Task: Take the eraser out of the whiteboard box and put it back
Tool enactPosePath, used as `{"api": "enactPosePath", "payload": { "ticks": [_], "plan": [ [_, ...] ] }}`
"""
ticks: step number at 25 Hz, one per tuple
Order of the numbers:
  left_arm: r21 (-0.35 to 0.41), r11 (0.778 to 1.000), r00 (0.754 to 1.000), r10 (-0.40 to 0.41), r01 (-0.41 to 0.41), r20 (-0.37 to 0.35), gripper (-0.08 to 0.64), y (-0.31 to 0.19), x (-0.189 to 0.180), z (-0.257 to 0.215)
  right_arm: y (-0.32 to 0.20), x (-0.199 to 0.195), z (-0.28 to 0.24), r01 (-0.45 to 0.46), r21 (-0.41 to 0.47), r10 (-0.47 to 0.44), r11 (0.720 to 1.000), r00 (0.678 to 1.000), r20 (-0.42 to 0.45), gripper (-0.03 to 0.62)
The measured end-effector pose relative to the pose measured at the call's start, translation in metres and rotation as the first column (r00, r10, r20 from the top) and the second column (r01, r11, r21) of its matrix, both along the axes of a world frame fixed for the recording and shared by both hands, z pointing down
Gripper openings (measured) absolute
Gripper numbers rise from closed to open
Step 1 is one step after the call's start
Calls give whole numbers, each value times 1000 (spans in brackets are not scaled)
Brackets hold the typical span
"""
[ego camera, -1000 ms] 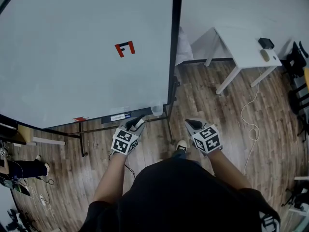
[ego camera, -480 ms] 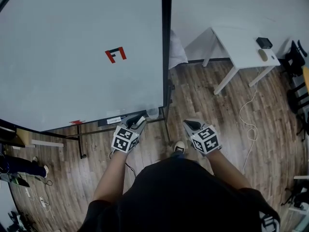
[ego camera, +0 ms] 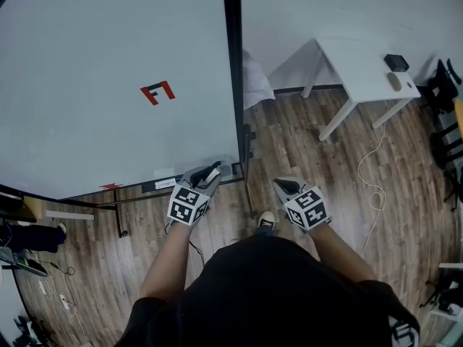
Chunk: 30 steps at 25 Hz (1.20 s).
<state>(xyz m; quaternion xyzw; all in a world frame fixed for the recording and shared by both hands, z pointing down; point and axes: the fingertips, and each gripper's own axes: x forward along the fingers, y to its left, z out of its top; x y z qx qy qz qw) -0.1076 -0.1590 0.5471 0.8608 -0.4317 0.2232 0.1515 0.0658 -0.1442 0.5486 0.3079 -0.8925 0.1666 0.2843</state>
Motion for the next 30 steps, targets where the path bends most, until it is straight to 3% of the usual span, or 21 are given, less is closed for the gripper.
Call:
{"api": "enactPosePath", "payload": {
  "ticks": [14,30],
  "plan": [
    [-37,999,1000,-17,16,-21,152,-35,20,15,-31,19,11,17,-35,-17,999,1000,-8,-5],
    [-123,991,998,-61,58,-23,152,-51,16,70,-52,27,29,45,-68,-48,997,998,-39,-6]
  ]
}}
